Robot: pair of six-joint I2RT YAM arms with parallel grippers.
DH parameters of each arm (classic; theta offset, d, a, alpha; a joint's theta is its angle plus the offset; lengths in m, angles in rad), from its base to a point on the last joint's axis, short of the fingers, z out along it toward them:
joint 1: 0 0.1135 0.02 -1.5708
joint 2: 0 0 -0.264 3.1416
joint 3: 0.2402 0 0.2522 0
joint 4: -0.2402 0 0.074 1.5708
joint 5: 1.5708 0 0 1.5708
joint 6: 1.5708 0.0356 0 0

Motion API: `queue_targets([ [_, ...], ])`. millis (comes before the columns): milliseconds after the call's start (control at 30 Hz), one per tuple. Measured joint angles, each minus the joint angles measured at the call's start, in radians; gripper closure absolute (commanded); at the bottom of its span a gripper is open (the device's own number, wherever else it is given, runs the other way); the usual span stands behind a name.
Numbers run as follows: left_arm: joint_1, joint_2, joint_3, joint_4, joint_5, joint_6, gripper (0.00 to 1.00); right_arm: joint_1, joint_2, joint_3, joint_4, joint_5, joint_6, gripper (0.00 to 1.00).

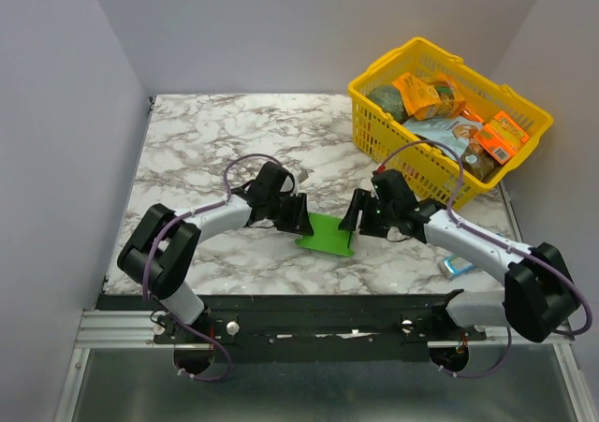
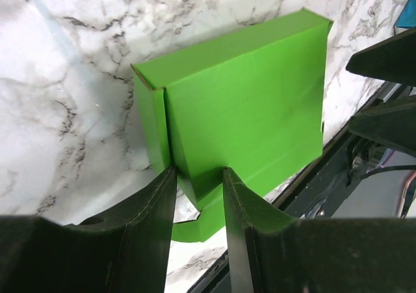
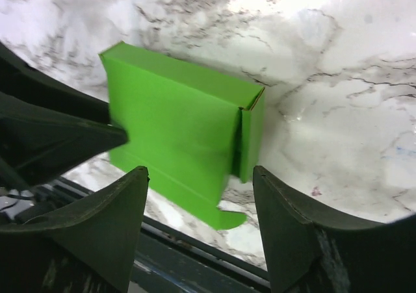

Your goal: Fold the paper box

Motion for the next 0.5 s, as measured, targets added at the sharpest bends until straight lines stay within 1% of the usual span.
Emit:
queue_targets([
  [133, 0.011, 0.019, 0.014, -0.008, 0.002, 0.012, 0.57, -0.019, 0.069, 0.000, 0.005, -0.014, -0.053, 0.28],
  [233, 0.018, 0.031, 0.021, -0.017, 0.006, 0.018, 0.58, -0.032, 0.122, 0.000, 0.025, -0.050, -0.072, 0.36],
  [267, 0.019, 0.032, 0.023, -0.019, 0.007, 0.020, 0.57, -0.035, 0.141, 0.000, 0.035, -0.063, -0.073, 0.42],
  [333, 0.019, 0.032, 0.025, -0.022, 0.007, 0.024, 0.58, -0.038, 0.168, -0.005, 0.056, -0.082, -0.071, 0.46],
  [500, 0.019, 0.032, 0.031, -0.035, 0.007, 0.032, 0.58, -0.038, 0.193, -0.033, 0.089, -0.105, -0.044, 0.46],
])
